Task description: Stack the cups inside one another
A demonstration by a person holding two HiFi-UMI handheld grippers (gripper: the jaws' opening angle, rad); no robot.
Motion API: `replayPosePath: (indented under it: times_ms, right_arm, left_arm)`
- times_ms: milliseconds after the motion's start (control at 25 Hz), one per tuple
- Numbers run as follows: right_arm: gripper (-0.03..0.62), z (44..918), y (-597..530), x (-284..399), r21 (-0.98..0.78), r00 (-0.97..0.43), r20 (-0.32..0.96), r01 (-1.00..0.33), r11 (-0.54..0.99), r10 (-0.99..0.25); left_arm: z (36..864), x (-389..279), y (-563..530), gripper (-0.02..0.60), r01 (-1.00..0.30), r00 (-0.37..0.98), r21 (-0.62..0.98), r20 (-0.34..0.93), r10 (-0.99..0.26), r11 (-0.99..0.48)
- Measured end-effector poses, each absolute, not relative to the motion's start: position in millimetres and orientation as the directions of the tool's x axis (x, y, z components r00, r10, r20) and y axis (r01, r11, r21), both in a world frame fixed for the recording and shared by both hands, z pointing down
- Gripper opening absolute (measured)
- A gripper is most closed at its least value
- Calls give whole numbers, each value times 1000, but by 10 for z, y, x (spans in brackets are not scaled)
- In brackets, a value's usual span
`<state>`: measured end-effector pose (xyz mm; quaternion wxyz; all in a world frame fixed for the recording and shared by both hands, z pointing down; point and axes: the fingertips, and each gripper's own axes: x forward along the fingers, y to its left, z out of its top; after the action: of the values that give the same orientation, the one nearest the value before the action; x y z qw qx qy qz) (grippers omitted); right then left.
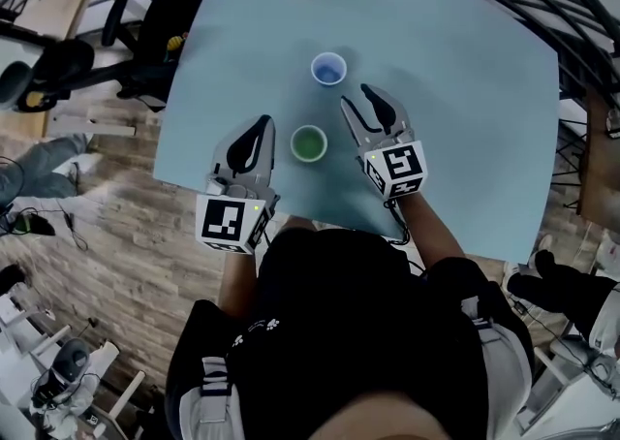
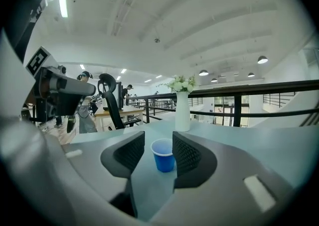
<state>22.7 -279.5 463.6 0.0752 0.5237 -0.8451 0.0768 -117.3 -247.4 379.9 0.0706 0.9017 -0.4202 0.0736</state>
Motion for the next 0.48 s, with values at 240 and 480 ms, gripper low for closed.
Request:
replayPosePath:
  times_ms: [240,480]
  right_arm:
    - [251,4829,-3017,124,-72,-453,240,-890,450,-859]
    - [305,5011,-3217,65,-111,-453,268,-891,440,-850]
  left_arm:
    - [3863,-1329,-2537,-6,-789,609,70,214,-764,-610]
    - [3941,-1446,-2580,-6,-806,587,74,237,-774,-588]
